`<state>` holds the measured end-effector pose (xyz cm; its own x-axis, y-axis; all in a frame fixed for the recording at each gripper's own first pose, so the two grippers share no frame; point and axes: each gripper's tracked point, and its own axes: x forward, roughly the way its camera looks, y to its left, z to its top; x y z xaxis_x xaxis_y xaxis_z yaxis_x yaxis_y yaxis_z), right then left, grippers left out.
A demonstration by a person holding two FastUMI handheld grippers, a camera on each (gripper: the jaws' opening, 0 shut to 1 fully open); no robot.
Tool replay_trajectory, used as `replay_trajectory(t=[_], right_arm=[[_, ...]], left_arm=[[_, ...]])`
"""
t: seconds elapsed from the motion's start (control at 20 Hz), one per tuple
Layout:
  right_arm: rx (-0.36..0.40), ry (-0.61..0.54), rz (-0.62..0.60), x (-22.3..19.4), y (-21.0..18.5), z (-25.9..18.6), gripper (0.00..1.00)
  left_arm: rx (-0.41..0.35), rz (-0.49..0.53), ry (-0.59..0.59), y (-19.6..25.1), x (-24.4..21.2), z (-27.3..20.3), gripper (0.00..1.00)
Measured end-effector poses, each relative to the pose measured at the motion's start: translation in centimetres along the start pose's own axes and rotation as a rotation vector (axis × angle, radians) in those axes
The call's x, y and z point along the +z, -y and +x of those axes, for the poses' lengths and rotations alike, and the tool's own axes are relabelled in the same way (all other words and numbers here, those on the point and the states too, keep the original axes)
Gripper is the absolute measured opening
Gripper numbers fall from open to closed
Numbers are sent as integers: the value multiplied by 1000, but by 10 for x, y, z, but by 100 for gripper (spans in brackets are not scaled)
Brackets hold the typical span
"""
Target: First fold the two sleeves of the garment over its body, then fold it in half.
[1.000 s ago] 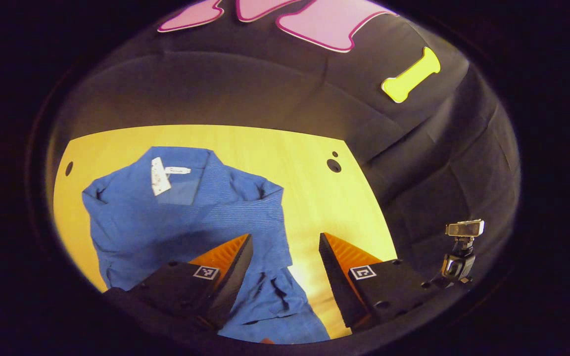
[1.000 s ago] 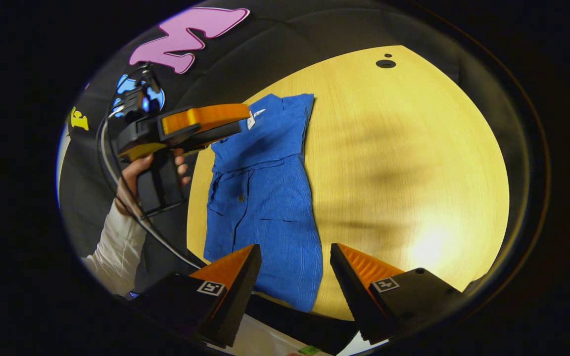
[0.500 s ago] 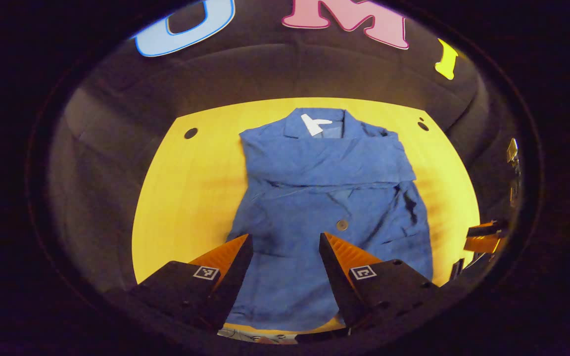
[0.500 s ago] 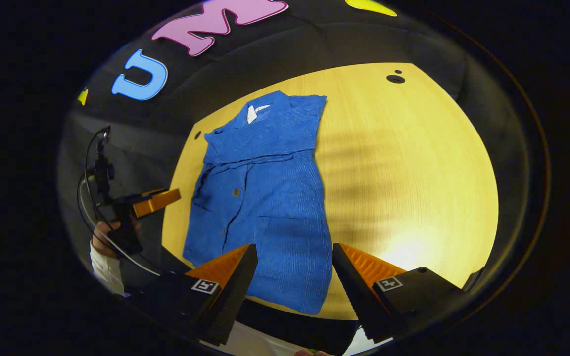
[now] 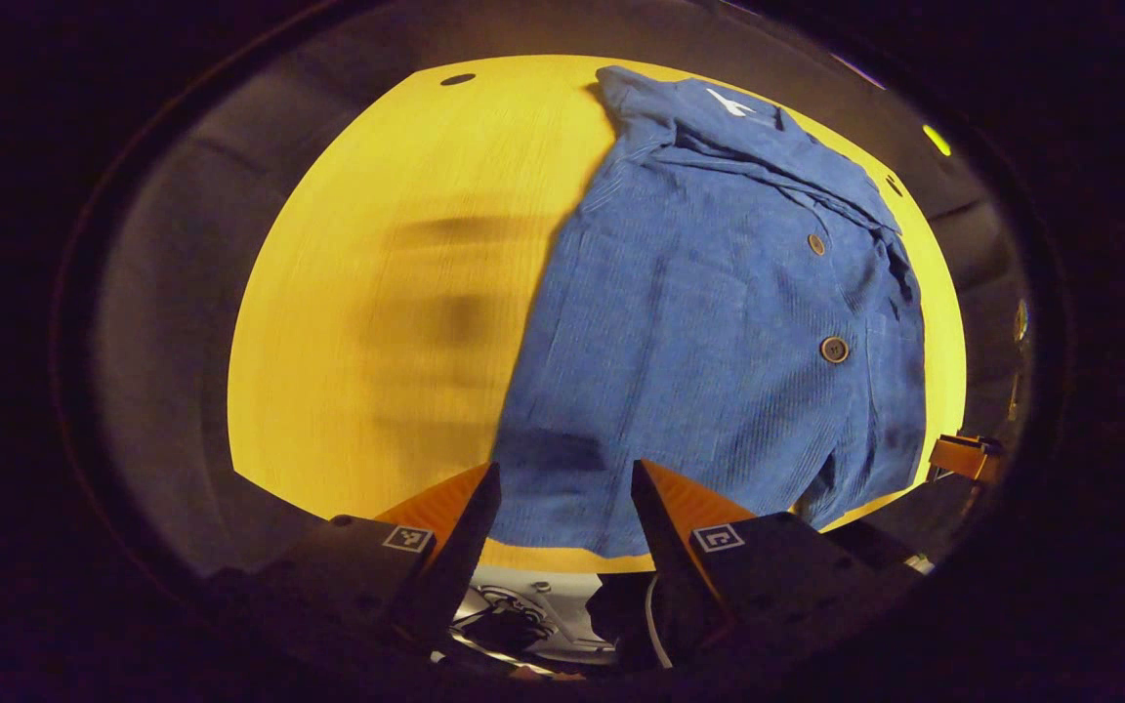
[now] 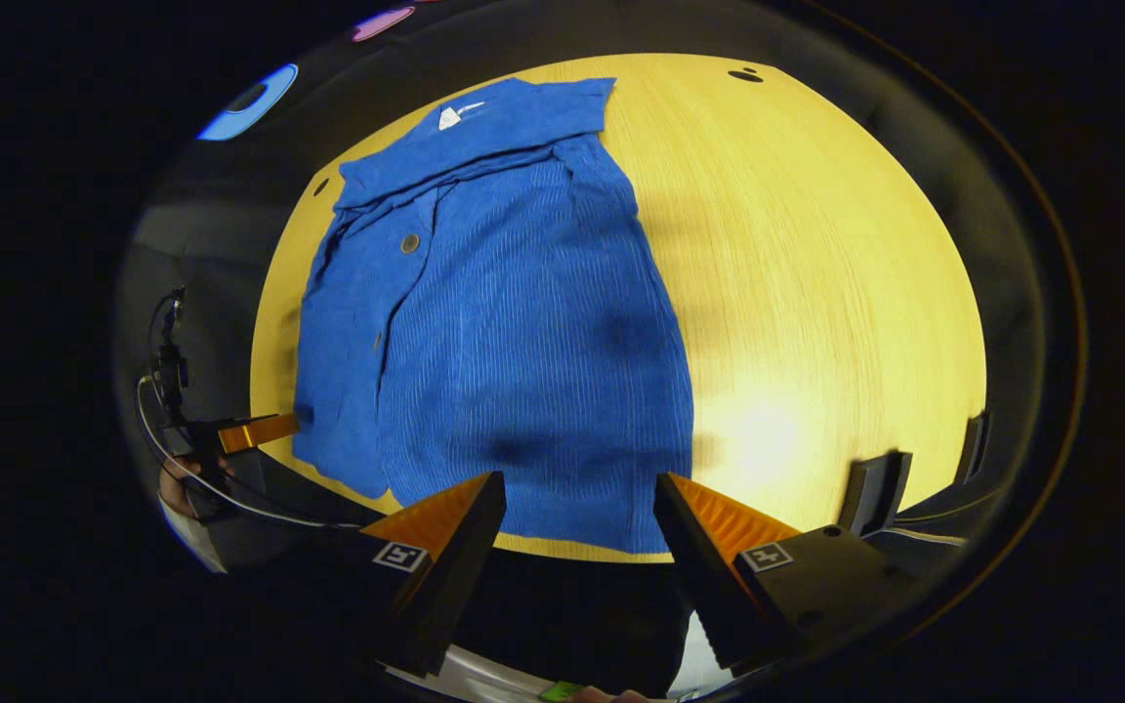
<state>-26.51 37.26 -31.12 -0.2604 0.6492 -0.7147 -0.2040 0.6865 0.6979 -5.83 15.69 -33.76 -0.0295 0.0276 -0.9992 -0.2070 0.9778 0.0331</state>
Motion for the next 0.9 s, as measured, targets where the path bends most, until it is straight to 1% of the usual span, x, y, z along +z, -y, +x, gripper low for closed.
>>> replay_trajectory(t=[0.1, 0.25, 0.4, 0.55, 0.6, 0.75, 0.85, 0.9], right_arm=[[-46, -20, 1, -10, 9, 8, 99], [-80, -74, 46, -29, 19, 22, 99], [-116, -114, 63, -37, 25, 36, 100], [-143, -121, 59, -39, 29, 39, 98], [-146, -126, 56, -39, 29, 39, 97], [-172, -161, 27, -41, 31, 40, 97], [-220, -182, -20, -42, 37, 42, 95], [-242, -182, -40, -44, 39, 43, 97]], left_arm=[[3, 18, -20, -8, -6, 10, 79], [24, 32, -42, -17, -11, 20, 80], [3, 31, -65, -16, -12, 26, 79], [-4, 40, -92, -15, -11, 28, 79], [-2, 43, -97, -15, -12, 29, 79], [5, 71, -92, -14, -11, 30, 80], [-3, 70, -104, -9, -14, 33, 78], [-17, 63, -132, -4, -20, 33, 77]])
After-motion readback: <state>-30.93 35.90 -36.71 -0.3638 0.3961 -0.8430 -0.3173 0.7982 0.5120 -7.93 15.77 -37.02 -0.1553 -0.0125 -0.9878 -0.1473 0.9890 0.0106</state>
